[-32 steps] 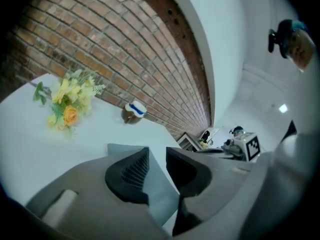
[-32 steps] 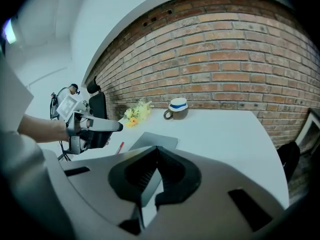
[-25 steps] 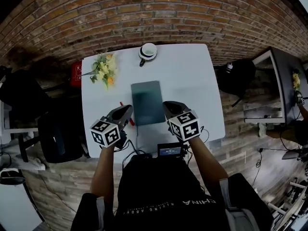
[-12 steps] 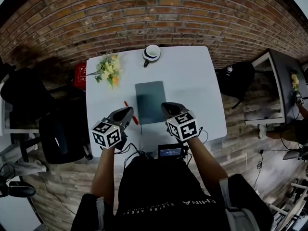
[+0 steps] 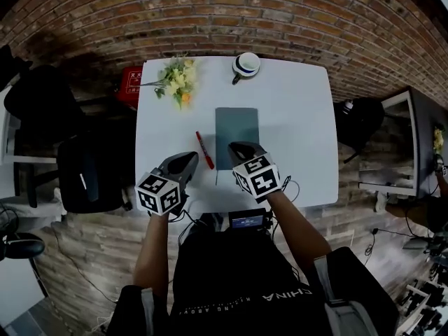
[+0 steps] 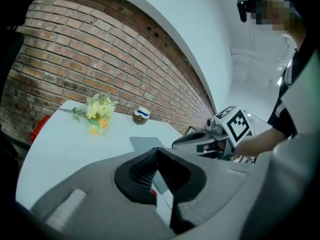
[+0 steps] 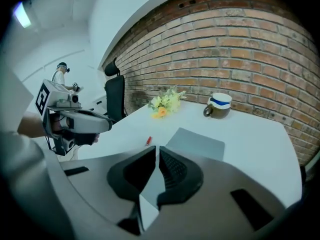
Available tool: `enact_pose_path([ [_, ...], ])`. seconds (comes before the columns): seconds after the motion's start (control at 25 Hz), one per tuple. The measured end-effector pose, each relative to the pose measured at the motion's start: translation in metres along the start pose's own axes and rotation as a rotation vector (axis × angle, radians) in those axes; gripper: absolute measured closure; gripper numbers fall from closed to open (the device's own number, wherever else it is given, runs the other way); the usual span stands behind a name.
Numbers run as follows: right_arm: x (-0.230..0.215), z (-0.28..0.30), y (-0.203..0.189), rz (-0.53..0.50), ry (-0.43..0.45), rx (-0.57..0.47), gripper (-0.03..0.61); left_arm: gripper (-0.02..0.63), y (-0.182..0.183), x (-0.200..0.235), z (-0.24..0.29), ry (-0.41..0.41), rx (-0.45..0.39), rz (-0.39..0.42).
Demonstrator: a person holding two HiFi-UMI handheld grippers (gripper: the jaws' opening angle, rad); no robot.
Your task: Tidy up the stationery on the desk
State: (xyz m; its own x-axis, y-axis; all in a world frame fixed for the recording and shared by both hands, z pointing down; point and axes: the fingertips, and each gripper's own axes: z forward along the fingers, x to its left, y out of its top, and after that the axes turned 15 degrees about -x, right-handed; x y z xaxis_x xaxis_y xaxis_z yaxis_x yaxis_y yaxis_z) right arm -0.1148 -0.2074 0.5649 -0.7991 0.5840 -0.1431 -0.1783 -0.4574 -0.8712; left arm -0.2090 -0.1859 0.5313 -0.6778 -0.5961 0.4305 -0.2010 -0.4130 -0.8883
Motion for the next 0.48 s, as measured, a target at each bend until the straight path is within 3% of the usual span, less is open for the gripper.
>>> enact_pose_path([
  [0.48, 0.055, 0.062, -0.053, -0.035, 0.093, 0.182, 0.506, 0.603, -0.028, 0.032, -0.048, 0.111, 0.001, -0.027],
])
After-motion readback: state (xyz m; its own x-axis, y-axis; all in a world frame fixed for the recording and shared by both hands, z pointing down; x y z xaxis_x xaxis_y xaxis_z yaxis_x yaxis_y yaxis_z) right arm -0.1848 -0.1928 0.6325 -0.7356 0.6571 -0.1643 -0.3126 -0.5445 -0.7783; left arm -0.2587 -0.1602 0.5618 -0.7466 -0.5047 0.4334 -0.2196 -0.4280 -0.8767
